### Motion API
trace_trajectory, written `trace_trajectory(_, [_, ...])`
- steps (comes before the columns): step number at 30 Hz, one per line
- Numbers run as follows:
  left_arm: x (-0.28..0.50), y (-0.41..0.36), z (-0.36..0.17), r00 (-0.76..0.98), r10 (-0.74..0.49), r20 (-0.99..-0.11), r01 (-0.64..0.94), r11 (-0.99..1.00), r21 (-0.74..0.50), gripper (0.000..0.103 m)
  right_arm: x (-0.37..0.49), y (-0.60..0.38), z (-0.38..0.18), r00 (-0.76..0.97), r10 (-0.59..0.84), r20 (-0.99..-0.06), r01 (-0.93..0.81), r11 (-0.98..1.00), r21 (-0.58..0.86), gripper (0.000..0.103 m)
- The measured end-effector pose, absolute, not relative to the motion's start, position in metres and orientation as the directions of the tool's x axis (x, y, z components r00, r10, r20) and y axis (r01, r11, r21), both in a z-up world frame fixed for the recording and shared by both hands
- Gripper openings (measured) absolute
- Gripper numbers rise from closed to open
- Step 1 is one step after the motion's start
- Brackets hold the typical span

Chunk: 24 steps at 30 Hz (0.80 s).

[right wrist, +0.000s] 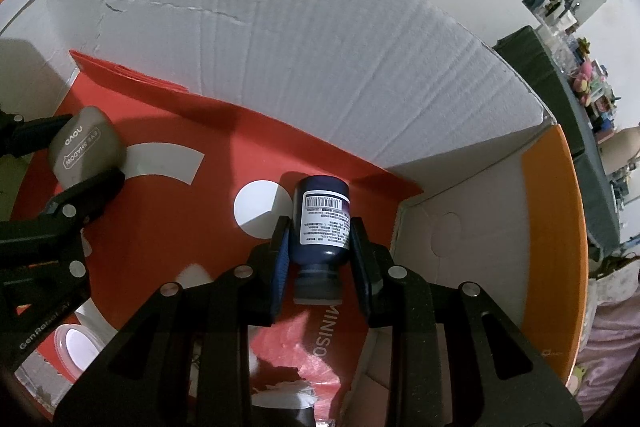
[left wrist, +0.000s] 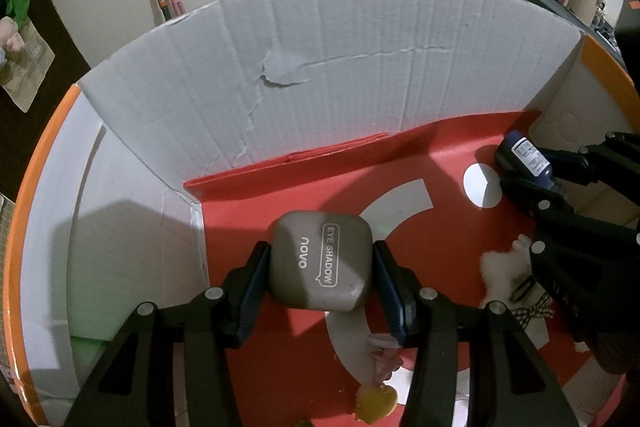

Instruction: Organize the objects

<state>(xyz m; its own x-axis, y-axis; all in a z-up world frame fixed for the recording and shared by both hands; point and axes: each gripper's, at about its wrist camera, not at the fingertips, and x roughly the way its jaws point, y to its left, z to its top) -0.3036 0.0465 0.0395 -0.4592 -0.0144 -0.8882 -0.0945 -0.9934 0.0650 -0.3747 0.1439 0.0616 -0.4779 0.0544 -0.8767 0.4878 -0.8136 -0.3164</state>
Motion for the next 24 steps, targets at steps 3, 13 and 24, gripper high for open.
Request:
trace_trajectory(3, [-0.305, 0.048, 0.041, -0.459, -0.015, -0.888, -0.095, -0.993, 0.066, 0.053, -0.377, 0.145, 0.061, -0.478, 0.054, -0.877, 0.487, -0.814, -0.316, 0.027])
trace_trajectory(13, [-0.306, 0.048, 0.04, -0.46, -0.015, -0.888, -0.094, -0.993, 0.066, 0.054, -0.372, 0.139, 0.062, -0.475, 0.059, -0.878, 0.484, -0.816, -0.317, 0.027])
trace_trajectory(24, [-0.304, 0.051, 0.041, -0.461, -0.02, -0.887, -0.09, -0.993, 0.07, 0.054, -0.36, 0.131, 0.061, -0.475, 0.07, -0.877, 0.48, -0.815, -0.326, 0.028])
